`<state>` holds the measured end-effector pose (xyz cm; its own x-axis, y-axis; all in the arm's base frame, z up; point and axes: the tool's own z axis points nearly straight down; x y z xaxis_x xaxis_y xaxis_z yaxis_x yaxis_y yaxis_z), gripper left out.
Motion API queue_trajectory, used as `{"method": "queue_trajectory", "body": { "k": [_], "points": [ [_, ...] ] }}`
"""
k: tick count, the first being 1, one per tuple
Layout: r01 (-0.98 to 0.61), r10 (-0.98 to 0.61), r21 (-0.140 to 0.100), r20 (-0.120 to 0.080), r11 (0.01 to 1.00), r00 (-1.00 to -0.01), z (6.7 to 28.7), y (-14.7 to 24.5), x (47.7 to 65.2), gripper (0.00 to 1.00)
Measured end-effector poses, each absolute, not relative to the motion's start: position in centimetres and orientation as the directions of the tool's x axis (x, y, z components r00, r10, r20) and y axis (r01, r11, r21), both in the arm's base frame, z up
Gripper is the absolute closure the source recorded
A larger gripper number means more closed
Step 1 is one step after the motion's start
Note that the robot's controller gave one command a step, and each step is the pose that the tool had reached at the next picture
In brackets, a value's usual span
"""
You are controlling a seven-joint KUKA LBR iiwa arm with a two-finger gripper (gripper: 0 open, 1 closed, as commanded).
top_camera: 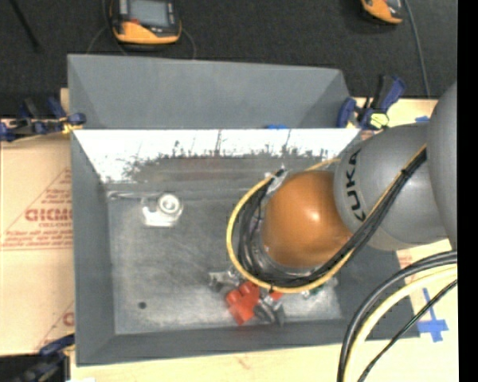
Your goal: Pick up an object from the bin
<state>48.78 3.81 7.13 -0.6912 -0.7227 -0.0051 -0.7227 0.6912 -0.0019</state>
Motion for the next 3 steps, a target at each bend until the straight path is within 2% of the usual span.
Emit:
{"method": "queue_trajectory", "body": {
  "k": [1,2,3],
  "points": [
    [-0.856,-0.856,0.0,0.001,0.517,-0.517,7.27,3.82,47.8,0.0],
    [-0.855,-0.855,0.0,-0.001,0.519,-0.519,7.26,3.85,47.85,1.0],
    [-0.851,-0.851,-0.002,-0.001,0.525,-0.525,7.12,4.6,47.98,1.0]
  ]
}}
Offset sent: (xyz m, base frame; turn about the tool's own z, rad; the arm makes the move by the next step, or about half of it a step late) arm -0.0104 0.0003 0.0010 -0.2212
